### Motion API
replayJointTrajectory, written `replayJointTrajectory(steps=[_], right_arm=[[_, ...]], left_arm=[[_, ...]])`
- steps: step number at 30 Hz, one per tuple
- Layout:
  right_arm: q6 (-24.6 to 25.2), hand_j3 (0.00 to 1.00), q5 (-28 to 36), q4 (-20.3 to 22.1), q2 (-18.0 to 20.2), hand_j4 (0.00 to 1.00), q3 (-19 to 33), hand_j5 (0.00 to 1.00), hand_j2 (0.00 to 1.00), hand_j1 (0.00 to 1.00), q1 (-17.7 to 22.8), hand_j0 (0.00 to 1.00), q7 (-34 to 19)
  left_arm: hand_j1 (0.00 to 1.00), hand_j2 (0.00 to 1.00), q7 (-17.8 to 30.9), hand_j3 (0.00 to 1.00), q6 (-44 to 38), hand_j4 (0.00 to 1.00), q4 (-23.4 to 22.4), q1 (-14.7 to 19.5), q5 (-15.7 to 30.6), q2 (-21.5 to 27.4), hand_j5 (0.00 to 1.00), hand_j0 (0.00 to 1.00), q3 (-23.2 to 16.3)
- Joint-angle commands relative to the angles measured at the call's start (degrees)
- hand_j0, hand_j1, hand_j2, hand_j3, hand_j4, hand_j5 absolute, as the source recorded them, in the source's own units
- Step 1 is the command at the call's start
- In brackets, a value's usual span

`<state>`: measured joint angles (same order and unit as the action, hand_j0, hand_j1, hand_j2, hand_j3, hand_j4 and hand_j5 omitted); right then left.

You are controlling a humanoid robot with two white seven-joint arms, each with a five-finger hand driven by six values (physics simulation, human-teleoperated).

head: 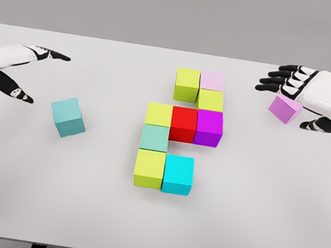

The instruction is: Assemble the squares on the desktop into the number 2

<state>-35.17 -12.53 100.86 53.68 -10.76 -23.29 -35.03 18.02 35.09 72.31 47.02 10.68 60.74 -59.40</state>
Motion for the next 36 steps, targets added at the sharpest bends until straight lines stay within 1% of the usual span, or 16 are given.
replayJointTrajectory(steps=[1,3,6,7,9,10,11,14,18,20,21,25,27,30,32,36], right_arm=[[0.17,1.0,0.31,0.04,0.37,1.0,-0.13,1.0,1.0,1.0,0.0,1.0,0.03],[0.17,1.0,0.49,0.04,0.46,1.0,-0.31,1.0,1.0,1.0,-0.44,1.0,0.03],[0.17,1.0,0.49,-0.05,1.95,1.0,-3.73,1.0,1.0,1.0,-3.43,1.0,0.03],[0.17,1.0,0.49,-0.14,2.04,1.0,-4.7,1.0,1.0,1.0,-3.96,1.0,0.03],[0.17,1.0,0.67,-3.65,2.83,1.0,-5.23,1.0,1.0,1.0,-6.24,1.0,0.03],[0.17,1.0,0.75,-6.9,3.27,1.0,-5.58,1.0,1.0,1.0,-6.68,1.0,0.03],[0.17,1.0,0.58,-7.87,3.44,1.0,-6.46,1.0,1.0,1.0,-6.59,1.0,0.03],[0.17,1.0,0.23,-7.79,3.36,1.0,-7.78,1.0,1.0,1.0,-6.77,1.0,0.03],[0.17,1.0,-3.11,-10.15,2.65,1.0,-12.52,1.0,1.0,1.0,-10.55,1.0,0.03],[0.17,1.0,-4.78,-15.68,0.29,1.0,-19.98,1.0,1.0,1.0,-17.3,1.0,0.03],[0.17,1.0,-4.78,-17.89,-0.51,1.0,-22.37,1.0,1.0,1.0,-19.16,1.0,0.03],[0.17,1.0,-6.1,-19.48,-1.3,1.0,-22.98,1.0,1.0,1.0,-19.95,1.0,0.03],[0.17,1.0,-6.1,-21.58,-2.0,1.0,-25.79,1.0,1.0,1.0,-22.32,1.0,0.03],[0.17,1.0,-6.28,-24.4,-2.88,1.0,-26.85,1.0,1.0,1.0,-23.56,1.0,0.03],[0.17,1.0,-7.42,-24.66,-3.06,1.0,-26.94,1.0,1.0,1.0,-23.65,1.0,0.03],[0.17,1.0,-7.33,-28.53,-4.29,1.0,-27.03,1.0,1.0,1.0,-24.88,1.0,0.03]], left_arm=[[1.0,1.0,0.0,1.0,-0.09,1.0,0.2,0.0,0.75,0.0,1.0,1.0,-0.1],[1.0,1.0,-0.09,1.0,-0.09,1.0,0.72,-0.09,1.27,0.0,1.0,1.0,-0.36],[1.0,1.0,-0.09,1.0,-0.09,1.0,1.86,-0.09,10.59,0.7,1.0,1.0,-6.07],[1.0,1.0,-0.09,1.0,-0.09,1.0,1.95,0.0,11.47,0.79,1.0,1.0,-6.87],[1.0,1.0,0.26,1.0,-0.09,1.0,8.79,0.09,13.05,3.33,1.0,1.0,-7.57],[1.0,1.0,0.26,1.0,-1.94,1.0,14.42,0.09,15.77,4.3,1.0,1.0,-7.66],[1.0,1.0,0.26,1.0,-11.34,1.0,19.43,0.17,18.67,4.57,1.0,1.0,-7.57],[1.0,1.0,-1.05,1.0,-30.14,1.0,28.66,1.32,22.54,4.92,1.0,1.0,-7.13],[1.0,1.0,-7.29,1.0,-40.36,1.0,28.76,2.63,23.42,5.09,1.0,1.0,-6.87],[1.0,1.0,-8.17,1.0,-43.26,1.0,28.76,2.9,23.6,5.01,1.0,1.0,-6.43],[1.0,1.0,-9.23,1.0,-44.14,1.0,28.76,2.9,23.6,5.01,1.0,1.0,-6.52],[1.0,1.0,-9.49,1.0,-46.34,1.0,28.85,2.9,23.69,4.92,1.0,1.0,-6.69],[1.0,1.0,-9.84,1.0,-48.09,1.0,28.85,2.64,23.69,4.39,1.0,1.0,-6.87],[1.0,1.0,-12.83,1.0,-48.19,1.0,28.76,2.46,23.6,4.21,1.0,1.0,-8.1],[1.0,1.0,-18.36,1.0,-48.1,1.0,28.85,2.37,23.6,4.04,1.0,1.0,-10.47],[1.0,1.0,-19.16,1.0,-46.78,1.0,28.85,2.28,23.6,4.04,1.0,1.0,-11.97]])
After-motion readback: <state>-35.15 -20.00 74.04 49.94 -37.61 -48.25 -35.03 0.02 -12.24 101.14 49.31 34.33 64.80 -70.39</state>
